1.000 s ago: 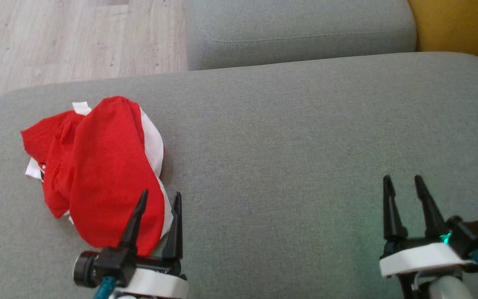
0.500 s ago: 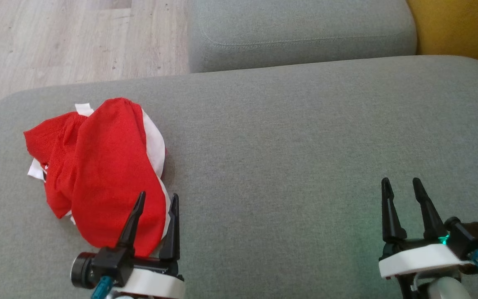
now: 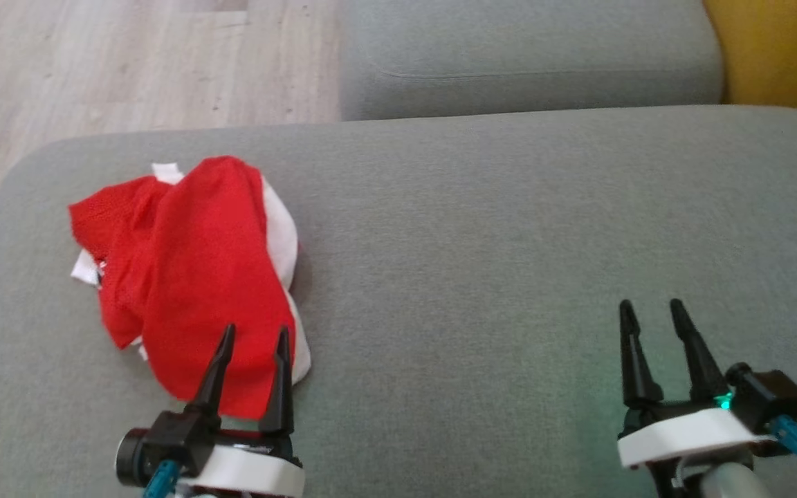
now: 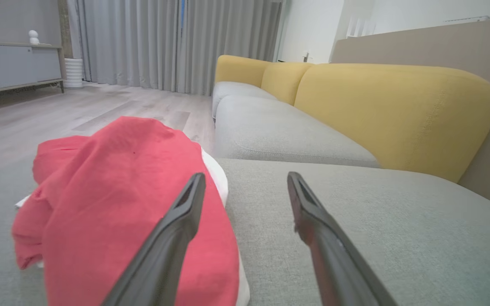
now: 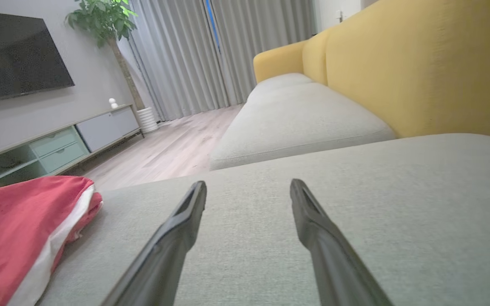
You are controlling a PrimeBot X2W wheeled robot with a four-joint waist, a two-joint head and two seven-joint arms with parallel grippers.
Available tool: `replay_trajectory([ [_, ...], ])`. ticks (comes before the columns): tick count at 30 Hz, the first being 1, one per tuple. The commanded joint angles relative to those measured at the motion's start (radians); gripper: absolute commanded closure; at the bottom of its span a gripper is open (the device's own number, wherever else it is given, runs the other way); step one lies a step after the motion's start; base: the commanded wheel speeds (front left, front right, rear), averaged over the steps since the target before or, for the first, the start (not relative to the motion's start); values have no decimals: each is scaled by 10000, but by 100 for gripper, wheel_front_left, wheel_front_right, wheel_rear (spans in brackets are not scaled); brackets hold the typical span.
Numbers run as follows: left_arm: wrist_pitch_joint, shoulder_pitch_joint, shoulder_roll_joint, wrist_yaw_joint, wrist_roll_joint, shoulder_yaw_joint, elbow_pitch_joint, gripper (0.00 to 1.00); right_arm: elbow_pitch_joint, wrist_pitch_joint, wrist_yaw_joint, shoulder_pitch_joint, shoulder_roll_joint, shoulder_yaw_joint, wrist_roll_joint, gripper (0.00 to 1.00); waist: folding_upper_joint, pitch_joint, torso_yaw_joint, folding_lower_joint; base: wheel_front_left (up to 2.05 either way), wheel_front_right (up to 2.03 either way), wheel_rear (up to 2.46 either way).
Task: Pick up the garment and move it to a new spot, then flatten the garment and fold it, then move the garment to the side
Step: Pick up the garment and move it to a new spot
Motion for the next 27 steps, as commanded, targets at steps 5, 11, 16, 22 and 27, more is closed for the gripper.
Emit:
replay_trajectory([
  [5, -109, -375, -25, 136, 141, 653, -302, 0, -349, -120, -7, -362, -87, 674, 111, 0, 0, -52, 587, 0, 0, 0, 0],
  [11, -109, -328, -25, 62, 277, 794, -341, 0, -356, -120, -7, -314, -87, 978, 207, 0, 0, -114, 1152, 0, 0, 0, 0],
  [16, -109, -242, -26, 49, 339, 875, -383, 0, -345, -120, -7, -289, -87, 1187, 298, 0, 0, -179, 1696, 0, 0, 0, 0],
  [22, -109, -173, -26, 64, 414, 1009, -494, 0, -296, -120, -7, -223, -87, 1458, 422, 0, 0, -223, 2228, 0, 0, 0, 0],
  [27, -109, -137, -26, 75, 457, 1164, -549, 0, -275, -120, -7, -174, -87, 1680, 562, 0, 0, -248, 2519, 0, 0, 0, 0],
])
